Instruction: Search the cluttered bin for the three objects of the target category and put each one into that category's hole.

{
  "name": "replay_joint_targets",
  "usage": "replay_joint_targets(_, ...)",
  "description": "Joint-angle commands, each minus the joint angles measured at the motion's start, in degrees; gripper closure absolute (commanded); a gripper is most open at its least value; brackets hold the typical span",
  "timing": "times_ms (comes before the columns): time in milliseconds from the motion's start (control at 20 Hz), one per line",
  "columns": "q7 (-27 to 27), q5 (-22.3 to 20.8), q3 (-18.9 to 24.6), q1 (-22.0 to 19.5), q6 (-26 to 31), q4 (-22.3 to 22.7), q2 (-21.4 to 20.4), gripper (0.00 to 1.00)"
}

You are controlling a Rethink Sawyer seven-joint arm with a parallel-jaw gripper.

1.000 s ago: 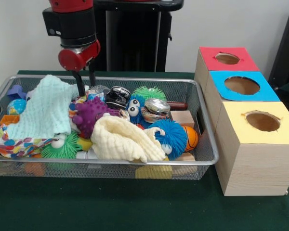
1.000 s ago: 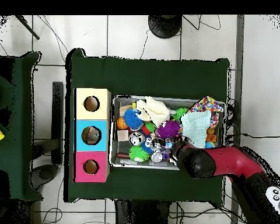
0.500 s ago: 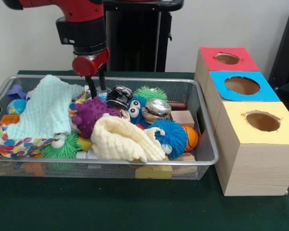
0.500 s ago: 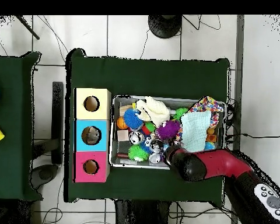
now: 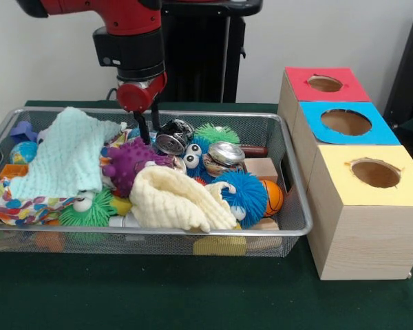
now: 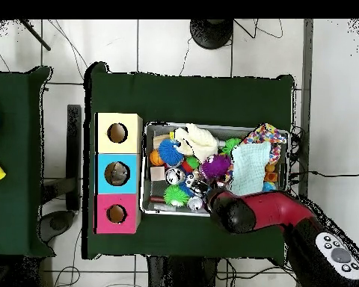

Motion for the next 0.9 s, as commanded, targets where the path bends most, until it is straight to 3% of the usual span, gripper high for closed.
replay_joint_targets(50, 9.7, -2.0, -5.3, 1.1, 0.0, 3.1, -2.5, 0.00)
replay_joint_targets(350, 9.0, 0.1, -6.0, 2.0, 2.8, 3.1, -7.4, 0.00)
replay_joint_targets(900, 9.2, 0.4, -8.1, 4.1, 1.7, 0.8, -5.8, 0.00)
